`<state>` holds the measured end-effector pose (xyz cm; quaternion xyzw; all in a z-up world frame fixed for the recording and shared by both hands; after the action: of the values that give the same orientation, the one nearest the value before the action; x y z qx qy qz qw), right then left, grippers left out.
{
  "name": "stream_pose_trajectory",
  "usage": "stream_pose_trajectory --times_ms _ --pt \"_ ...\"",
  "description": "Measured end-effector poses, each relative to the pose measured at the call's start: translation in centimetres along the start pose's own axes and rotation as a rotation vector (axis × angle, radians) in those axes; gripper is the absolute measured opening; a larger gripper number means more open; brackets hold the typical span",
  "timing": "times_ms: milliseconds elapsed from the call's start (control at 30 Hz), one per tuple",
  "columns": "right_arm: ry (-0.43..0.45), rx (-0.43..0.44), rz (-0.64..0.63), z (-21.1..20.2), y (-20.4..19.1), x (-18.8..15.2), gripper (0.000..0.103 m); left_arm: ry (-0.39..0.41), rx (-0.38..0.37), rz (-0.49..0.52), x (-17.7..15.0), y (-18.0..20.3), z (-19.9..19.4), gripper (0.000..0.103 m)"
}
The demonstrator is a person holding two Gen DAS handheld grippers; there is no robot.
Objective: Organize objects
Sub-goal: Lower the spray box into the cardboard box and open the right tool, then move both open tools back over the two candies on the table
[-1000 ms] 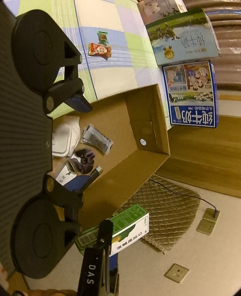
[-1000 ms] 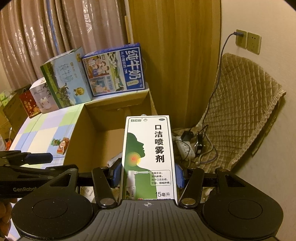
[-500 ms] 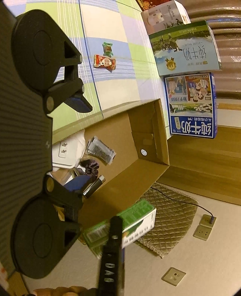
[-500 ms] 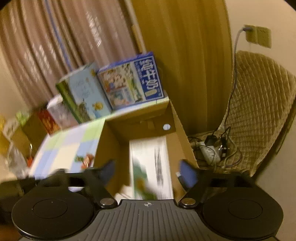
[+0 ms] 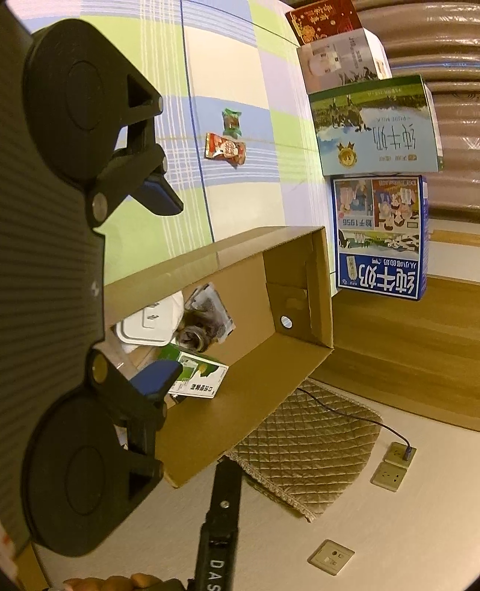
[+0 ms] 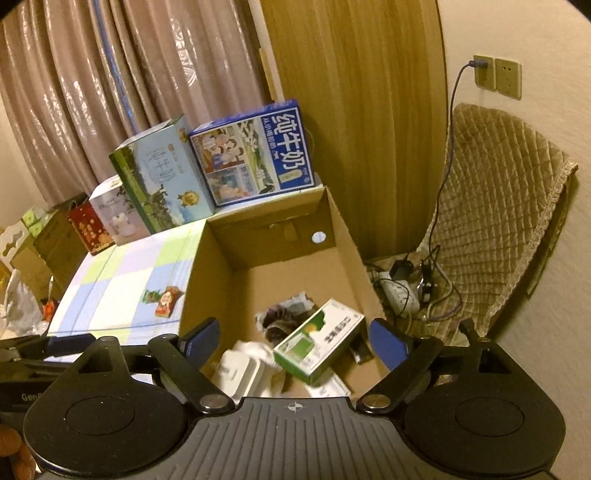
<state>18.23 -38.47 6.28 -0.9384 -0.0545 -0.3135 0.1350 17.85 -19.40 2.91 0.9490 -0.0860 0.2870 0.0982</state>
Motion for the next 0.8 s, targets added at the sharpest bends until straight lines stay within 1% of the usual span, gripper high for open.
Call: stream_pose_trajectory --times_ms 133,233,400,467,567,800 --pt "-0.001 0.000 -0.008 -1.2 -1.0 -1.2 0.089 0.013 0.005 -0.004 -0.8 -0.1 -1.4 0.085" --pt "0.003 0.000 -0.010 -2.1 -1.6 -1.9 0.093 0.027 0.013 -0.017 -1.4 -0.4 -2.6 0.087" --pt "0.015 -0.008 -0.026 -3.4 -2.7 -2.7 0.101 0.057 0.025 -0.026 -2.3 -1.1 -4.8 0.094" --pt "0.014 -0.008 -0.033 -3.7 -3.2 -3.1 0.101 0.068 0.026 -0.032 -2.5 -1.3 -5.6 0.096" --pt "0.013 -0.008 -0.046 -4.1 -3.9 -3.5 0.101 0.088 0.015 -0.035 -3.0 -1.6 -6.8 0.102" --pt "0.011 -0.004 -0.058 -4.7 -5.0 -4.4 0.101 0.111 0.040 -0.025 -4.0 -2.5 -8.9 0.102"
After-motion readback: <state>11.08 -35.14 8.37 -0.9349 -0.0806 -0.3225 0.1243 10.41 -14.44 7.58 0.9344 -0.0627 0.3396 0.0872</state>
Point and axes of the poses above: each gripper's, at about its wrist camera, not at the fingertips, and z roughly the way its jaws point, y to its right, x to its top, the point moved 6 cm from there along z, roughly the way its jaws point, and after that the axes turned 10 degrees about -y, right-handed, at the moved point
